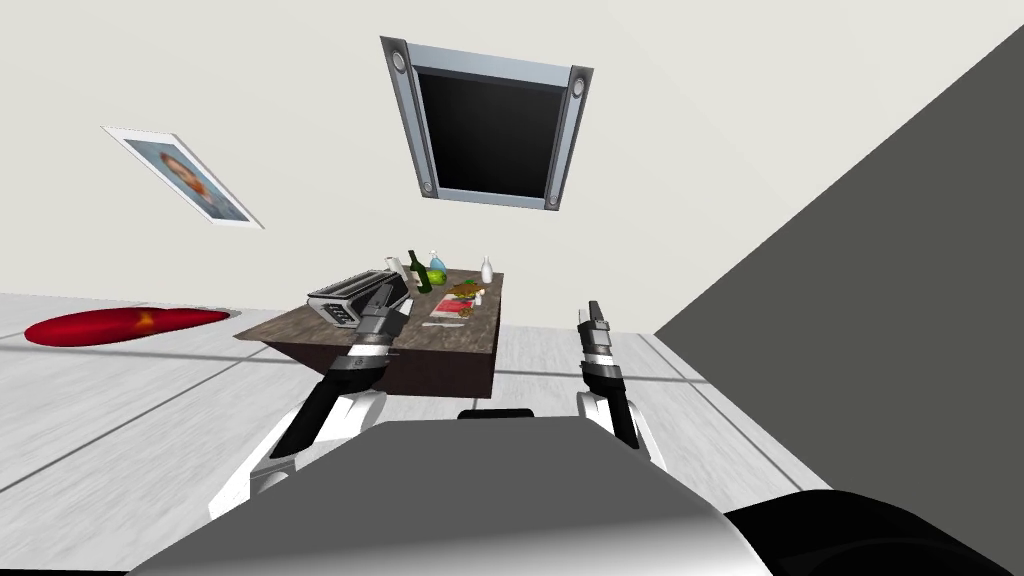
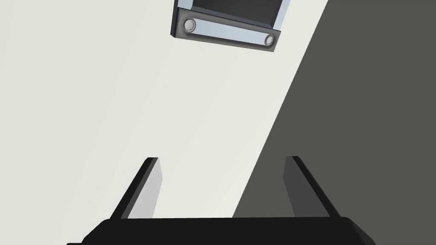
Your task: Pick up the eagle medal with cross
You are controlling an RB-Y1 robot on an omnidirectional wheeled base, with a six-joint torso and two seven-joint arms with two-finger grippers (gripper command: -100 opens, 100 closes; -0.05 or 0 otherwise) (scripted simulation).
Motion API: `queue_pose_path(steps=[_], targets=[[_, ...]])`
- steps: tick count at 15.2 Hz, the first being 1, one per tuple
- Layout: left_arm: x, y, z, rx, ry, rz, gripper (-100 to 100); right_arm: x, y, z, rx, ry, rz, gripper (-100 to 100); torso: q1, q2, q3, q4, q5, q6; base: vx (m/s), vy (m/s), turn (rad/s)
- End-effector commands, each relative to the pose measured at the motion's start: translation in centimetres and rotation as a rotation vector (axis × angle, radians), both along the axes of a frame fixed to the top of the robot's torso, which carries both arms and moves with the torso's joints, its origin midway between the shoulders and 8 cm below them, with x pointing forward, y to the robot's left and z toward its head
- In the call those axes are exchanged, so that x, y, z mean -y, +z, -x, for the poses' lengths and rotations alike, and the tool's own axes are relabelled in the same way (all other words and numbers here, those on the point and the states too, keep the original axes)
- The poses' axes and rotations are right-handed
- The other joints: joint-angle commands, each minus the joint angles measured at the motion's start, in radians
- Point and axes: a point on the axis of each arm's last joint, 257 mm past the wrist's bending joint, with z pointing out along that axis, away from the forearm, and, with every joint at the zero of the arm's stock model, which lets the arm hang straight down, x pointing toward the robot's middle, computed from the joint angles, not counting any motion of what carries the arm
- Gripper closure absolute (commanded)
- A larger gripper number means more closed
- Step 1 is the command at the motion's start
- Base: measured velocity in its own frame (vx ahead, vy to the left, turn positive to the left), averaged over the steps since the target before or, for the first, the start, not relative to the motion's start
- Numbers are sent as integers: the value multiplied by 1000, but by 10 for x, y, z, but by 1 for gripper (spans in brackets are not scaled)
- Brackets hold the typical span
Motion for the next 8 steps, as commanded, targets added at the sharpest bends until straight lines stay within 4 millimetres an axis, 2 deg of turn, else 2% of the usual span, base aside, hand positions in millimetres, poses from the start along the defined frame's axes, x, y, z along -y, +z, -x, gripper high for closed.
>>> queue_pose_path(steps=[1,3,4,6,7,8], targets=[[-14,-14,-7,-59,12,6,-100,0,0,0,0,0,0,0,0,0,0,0,0,0,6,-65,-63],[-15,-17,-9,-75,16,8,-100,0,0,0,0,0,0,0,0,0,0,0,0,0,6,-60,-42],[-28,-26,-13,-114,28,16,-100,0,0,0,0,0,0,0,1,0,0,0,0,0,2,-70,-64],[-30,-31,-15,-137,33,19,-100,0,0,0,0,0,0,0,0,0,0,0,0,0,7,-61,-42],[-45,-39,-19,-173,48,30,-100,0,0,0,0,0,0,0,1,0,0,0,0,0,4,-67,-50],[-46,-44,-20,-194,53,33,-100,0,0,0,0,0,0,0,0,0,0,0,0,0,6,-73,-62]])
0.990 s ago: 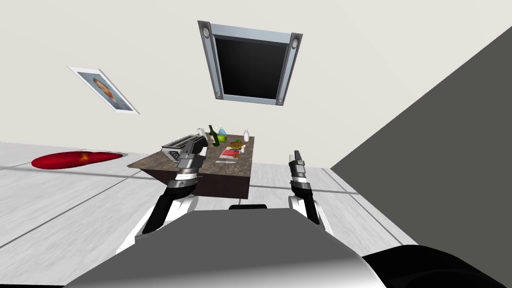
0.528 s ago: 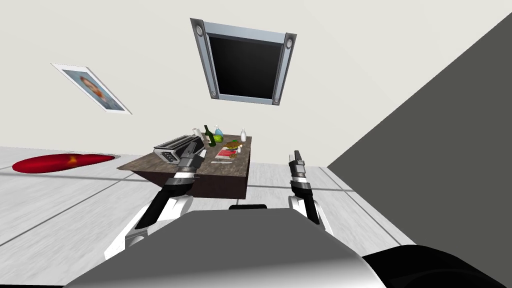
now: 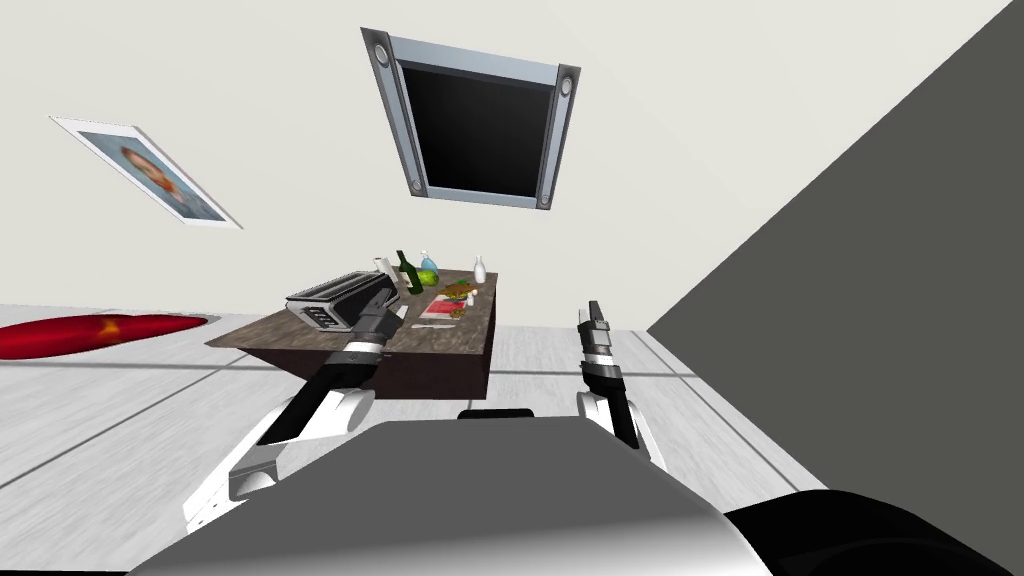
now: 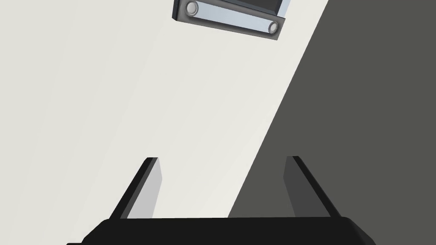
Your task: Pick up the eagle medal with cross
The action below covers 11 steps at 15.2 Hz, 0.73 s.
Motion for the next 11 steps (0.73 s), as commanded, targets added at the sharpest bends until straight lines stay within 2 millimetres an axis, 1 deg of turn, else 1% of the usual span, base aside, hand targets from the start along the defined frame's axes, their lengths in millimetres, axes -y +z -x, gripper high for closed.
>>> queue_pose_path(steps=[1,2,4,5,7,8,10,11], targets=[[-8,-10,-3,-37,11,9,-100,0,0,0,0,0,0,0,0,0,0,0,0,0,10,-54,-24],[-24,-18,-6,-74,30,24,-100,0,0,0,0,0,0,0,1,0,0,0,0,0,14,-79,-62],[-25,-24,-7,-100,36,28,-100,0,0,0,0,0,0,0,-1,0,0,0,0,0,3,-74,-49],[-42,-32,-9,-135,57,47,-100,0,0,0,0,0,0,0,0,0,0,0,0,0,3,-69,-72],[-44,-39,-10,-162,64,51,-100,0,0,0,0,0,0,0,0,0,0,0,0,0,15,-67,-43],[-61,-45,-11,-192,87,73,-100,0,0,0,0,0,0,0,0,0,0,0,0,0,13,-64,-59],[-63,-53,-11,-224,96,79,-100,0,0,0,0,0,0,0,0,0,0,0,0,0,12,-66,-51],[-80,-56,-11,-242,118,103,-100,0,0,0,0,0,0,0,0,0,0,0,0,0,18,-87,-77]])
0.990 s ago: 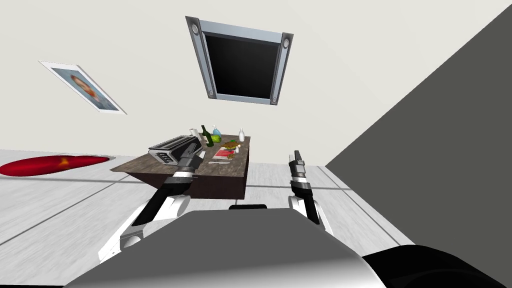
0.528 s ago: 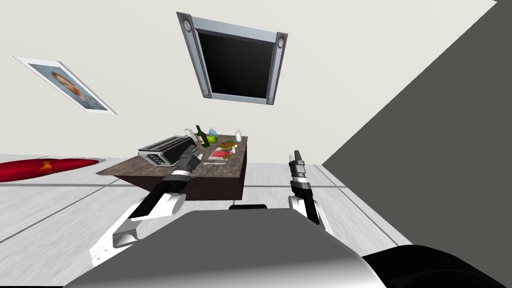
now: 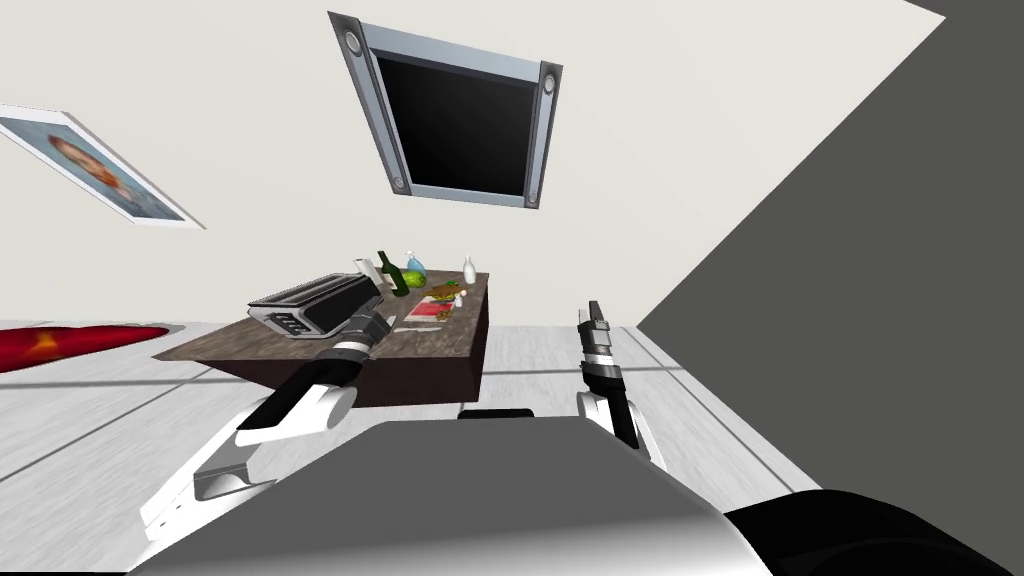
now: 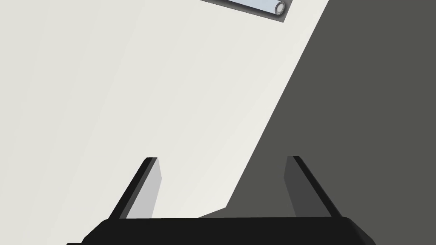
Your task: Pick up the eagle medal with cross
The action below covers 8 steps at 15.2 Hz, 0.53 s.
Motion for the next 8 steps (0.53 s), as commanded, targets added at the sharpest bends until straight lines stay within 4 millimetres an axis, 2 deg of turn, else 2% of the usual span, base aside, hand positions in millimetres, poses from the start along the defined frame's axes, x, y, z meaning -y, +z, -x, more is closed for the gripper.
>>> queue_pose_path(steps=[1,3,4,7,8], targets=[[-13,-9,0,-40,24,23,-100,0,0,0,0,0,0,0,0,0,0,0,0,0,23,-88,-71],[-15,-16,-1,-66,30,28,-100,0,0,0,0,0,0,0,0,0,0,0,0,0,16,-48,-9],[-33,-20,1,-90,58,55,-100,0,0,0,0,0,0,0,2,0,0,0,0,0,16,-52,-65],[-35,-30,1,-125,67,63,-100,0,0,0,0,0,0,0,2,0,0,0,0,0,19,-48,-37],[-52,-33,4,-144,96,92,-100,0,0,0,0,0,0,0,3,0,0,0,0,0,10,-51,-83]])
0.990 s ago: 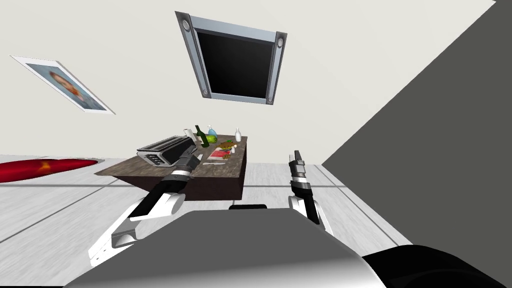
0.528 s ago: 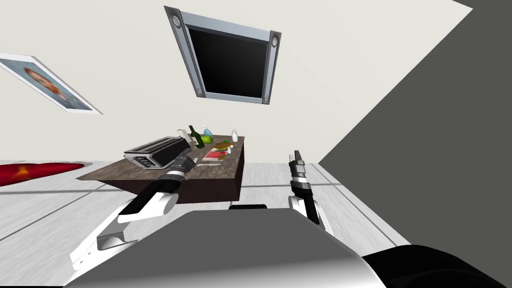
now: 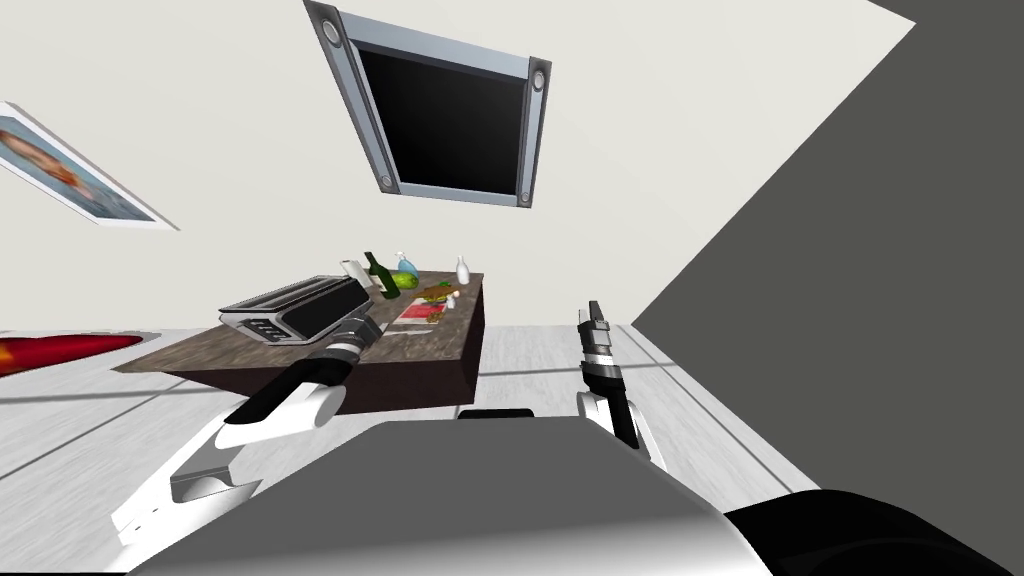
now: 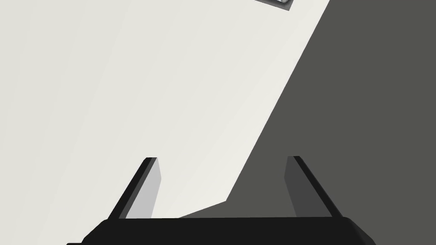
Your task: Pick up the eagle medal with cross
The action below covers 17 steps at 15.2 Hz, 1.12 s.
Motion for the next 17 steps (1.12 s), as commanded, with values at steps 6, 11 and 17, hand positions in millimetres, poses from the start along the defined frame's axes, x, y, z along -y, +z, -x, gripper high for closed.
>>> queue_pose_path(steps=[6,11,17], targets=[[-33,-23,6,-104,70,71,-100,0,0,0,0,0,0,0,-1,-1,0,0,0,0,21,-54,-47],[-51,-39,14,-167,115,118,-100,0,0,0,0,0,0,0,-1,-1,-1,0,0,0,24,-47,-36],[-84,-60,30,-251,198,211,-100,0,0,0,0,0,0,0,1,-1,0,0,0,0,31,-44,-52]])
